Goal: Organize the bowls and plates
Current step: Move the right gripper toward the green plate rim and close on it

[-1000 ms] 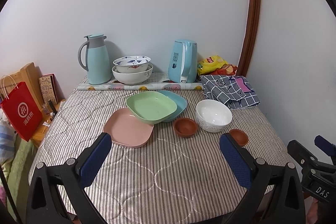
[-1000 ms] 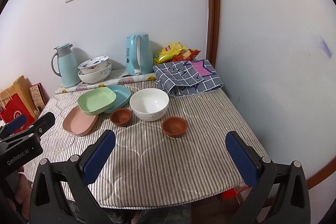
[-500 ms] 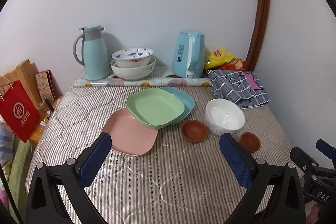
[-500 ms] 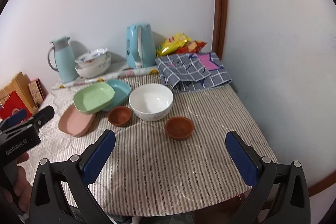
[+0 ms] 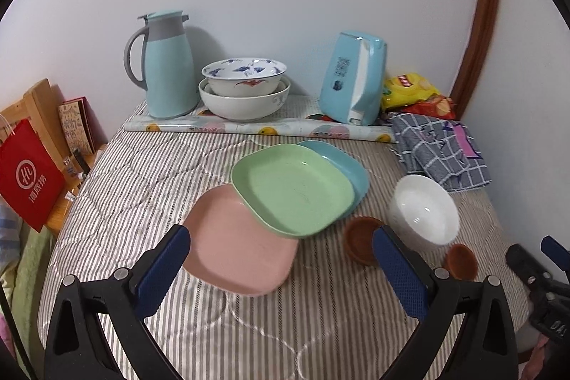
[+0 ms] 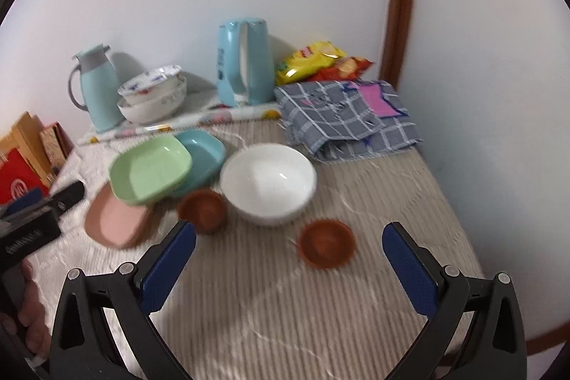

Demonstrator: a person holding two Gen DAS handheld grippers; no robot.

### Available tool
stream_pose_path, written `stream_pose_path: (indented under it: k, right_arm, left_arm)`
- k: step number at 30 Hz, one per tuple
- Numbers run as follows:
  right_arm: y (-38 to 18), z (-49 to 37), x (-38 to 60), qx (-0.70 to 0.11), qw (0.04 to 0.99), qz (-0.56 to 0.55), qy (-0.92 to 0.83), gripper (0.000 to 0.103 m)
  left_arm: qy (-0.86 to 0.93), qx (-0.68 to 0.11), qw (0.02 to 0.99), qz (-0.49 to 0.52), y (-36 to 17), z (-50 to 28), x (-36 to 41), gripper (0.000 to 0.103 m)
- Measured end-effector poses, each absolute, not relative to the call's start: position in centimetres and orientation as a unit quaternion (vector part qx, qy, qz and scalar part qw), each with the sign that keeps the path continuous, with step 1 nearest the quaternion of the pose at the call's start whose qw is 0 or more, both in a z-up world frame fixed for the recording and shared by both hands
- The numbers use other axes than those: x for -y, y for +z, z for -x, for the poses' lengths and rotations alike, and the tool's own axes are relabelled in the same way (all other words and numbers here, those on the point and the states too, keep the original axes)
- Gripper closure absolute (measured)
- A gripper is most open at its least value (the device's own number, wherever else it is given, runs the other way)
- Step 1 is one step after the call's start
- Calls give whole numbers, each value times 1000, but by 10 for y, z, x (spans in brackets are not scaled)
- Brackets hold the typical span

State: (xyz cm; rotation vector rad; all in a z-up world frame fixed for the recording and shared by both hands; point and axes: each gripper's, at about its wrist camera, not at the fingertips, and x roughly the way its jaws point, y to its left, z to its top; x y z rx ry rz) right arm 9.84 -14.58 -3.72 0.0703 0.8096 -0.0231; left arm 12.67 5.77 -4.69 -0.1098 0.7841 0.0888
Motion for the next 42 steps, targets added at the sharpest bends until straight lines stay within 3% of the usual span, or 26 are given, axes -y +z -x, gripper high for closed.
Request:
stream_pose_path:
  k: [2, 6, 12, 19, 25, 37, 42]
  right_arm:
    - [-38, -111, 143, -395, 917, -50, 6, 0]
    - [-42, -136, 132, -394, 916, -66, 28, 4]
    - [-53, -174, 108, -409, 910, -49, 53, 29]
    - [-74, -211, 74, -431, 899, -21, 80, 45]
    - [-95, -238, 51, -454, 886, -5, 92, 57]
    - [-129, -271, 25, -503, 858, 10, 105, 59]
    - [-135, -277, 23, -513, 851, 7, 108, 59]
  left_arm:
    - [55, -381, 921, 59, -50, -134, -65, 11]
    - [50, -394, 915, 76, -60, -159, -81, 12]
    - [53, -407, 909, 70, -72, -188, -93, 19]
    - [59, -418, 904, 68, -87, -219, -104, 26]
    - [53, -436, 896, 64, -106, -245, -110, 40]
    - [30, -451, 888, 79, -131, -283, -117, 43]
    - [20, -462, 883, 87, -137, -291, -118, 55]
